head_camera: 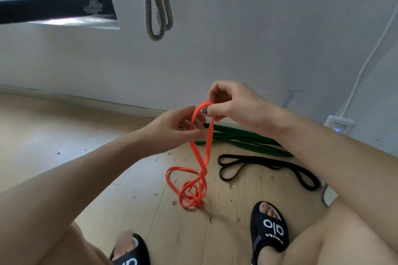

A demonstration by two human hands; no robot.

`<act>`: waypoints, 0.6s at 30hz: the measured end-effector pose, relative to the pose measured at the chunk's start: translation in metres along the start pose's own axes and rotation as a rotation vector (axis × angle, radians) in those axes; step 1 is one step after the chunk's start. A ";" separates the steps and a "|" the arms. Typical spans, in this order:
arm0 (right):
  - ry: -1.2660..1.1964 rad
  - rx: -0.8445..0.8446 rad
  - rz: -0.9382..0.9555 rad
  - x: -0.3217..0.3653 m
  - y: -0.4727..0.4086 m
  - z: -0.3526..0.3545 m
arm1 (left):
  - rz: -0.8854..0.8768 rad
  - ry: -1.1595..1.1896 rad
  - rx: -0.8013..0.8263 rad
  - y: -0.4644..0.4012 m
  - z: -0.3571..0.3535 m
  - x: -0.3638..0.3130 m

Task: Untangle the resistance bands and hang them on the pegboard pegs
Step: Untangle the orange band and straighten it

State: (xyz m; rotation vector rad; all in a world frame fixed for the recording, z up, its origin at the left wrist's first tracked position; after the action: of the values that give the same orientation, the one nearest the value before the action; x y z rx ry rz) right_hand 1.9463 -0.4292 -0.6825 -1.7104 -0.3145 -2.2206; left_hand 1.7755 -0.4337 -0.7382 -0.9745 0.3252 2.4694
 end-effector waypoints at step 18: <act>-0.192 0.186 -0.030 0.000 0.006 0.005 | -0.054 -0.035 -0.009 -0.002 0.003 -0.005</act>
State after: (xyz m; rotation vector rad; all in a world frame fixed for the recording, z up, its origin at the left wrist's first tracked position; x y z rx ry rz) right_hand 1.9526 -0.4328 -0.6811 -1.8281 -0.5770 -1.9801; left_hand 1.7781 -0.4322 -0.7330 -0.9309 0.2738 2.4381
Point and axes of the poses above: each hand's wrist, its own y-axis away from the middle knuckle, its own z-axis out of the back of the hand, x = y × z, the point moved 4 cm from there along -y, towards the middle knuckle, and after that the axes turned 13 degrees about -y, right-handed, at the moved point
